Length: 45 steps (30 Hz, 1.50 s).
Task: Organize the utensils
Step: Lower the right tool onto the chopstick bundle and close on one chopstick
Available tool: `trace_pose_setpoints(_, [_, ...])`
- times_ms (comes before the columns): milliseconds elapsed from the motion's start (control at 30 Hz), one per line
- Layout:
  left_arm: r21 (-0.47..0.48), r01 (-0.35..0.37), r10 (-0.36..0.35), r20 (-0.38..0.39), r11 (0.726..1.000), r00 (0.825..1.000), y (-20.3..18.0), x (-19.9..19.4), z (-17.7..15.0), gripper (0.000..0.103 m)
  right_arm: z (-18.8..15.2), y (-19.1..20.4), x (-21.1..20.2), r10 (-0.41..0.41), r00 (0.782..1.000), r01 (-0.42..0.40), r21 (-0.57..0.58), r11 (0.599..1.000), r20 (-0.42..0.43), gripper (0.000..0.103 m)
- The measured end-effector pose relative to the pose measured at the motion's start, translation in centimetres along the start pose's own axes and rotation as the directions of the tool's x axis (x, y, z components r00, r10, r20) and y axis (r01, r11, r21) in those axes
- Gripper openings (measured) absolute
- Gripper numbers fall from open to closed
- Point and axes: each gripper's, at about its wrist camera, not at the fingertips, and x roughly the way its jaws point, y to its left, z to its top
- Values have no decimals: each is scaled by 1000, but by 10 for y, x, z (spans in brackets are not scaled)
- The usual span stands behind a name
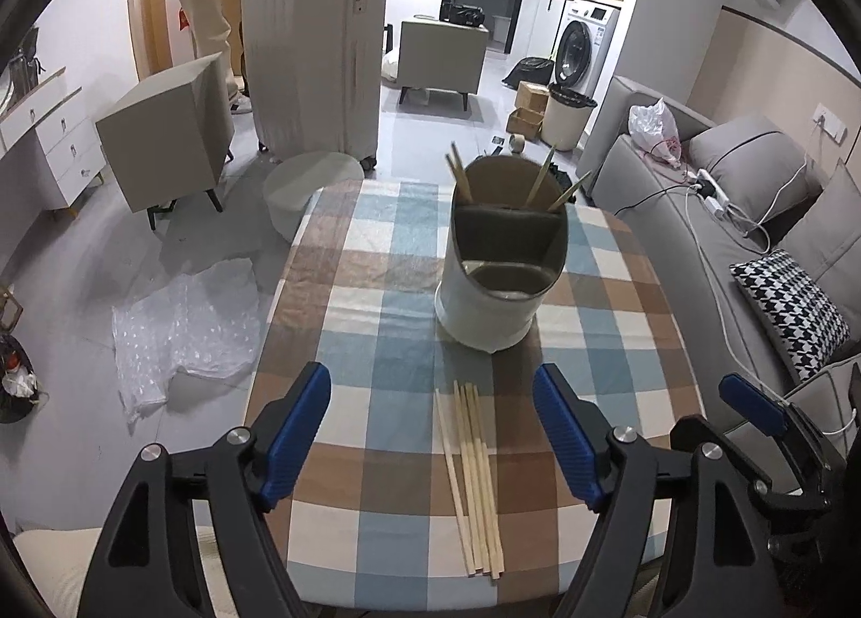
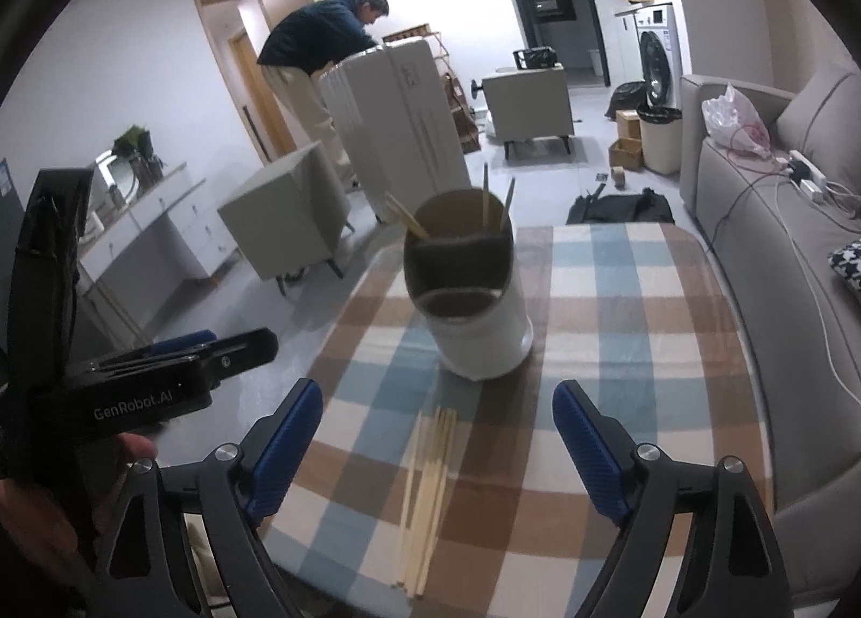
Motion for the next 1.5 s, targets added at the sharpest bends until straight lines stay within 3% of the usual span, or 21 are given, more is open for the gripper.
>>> trace_pose_setpoints(133, [-1, -4, 4, -19, 1000, 1000, 5, 15, -11, 74, -10, -1, 9, -18, 999, 18, 1, 1000, -35, 95])
trace_pose_setpoints(267, [-43, -3, -2, -128, 999, 992, 17, 45, -24, 74, -19, -2, 25, -40, 995, 40, -6, 999, -86, 95])
trace_pose_setpoints(467, [-66, -45, 30, -212, 997, 977, 32, 66, -29, 74, -31, -4, 62, -84, 971, 84, -13, 996, -223, 94])
trace_pose_setpoints(700, [-158, -43, -6, -296, 987, 955, 52, 86, -31, 74, -43, -12, 107, -66, 923, 82, 27, 996, -378, 69])
trace_pose_setpoints(867, [-194, -64, -3, -325, 979, 946, 64, 96, -29, 74, -45, -21, 133, -70, 893, 105, 53, 993, -445, 66])
trace_pose_setpoints(933, [-216, -62, -14, -336, 974, 942, 69, 99, -29, 74, -44, -23, 143, -61, 885, 101, 62, 993, -461, 54])
trace_pose_setpoints(1200, [-262, -66, -38, -375, 963, 926, 81, 111, -31, 74, -43, -14, 187, -95, 839, 100, -19, 995, -536, 28])
trace_pose_setpoints(1500, [-293, -61, -64, -400, 954, 914, 91, 115, -36, 74, -43, -2, 212, -138, 803, 91, -111, 990, -579, 23])
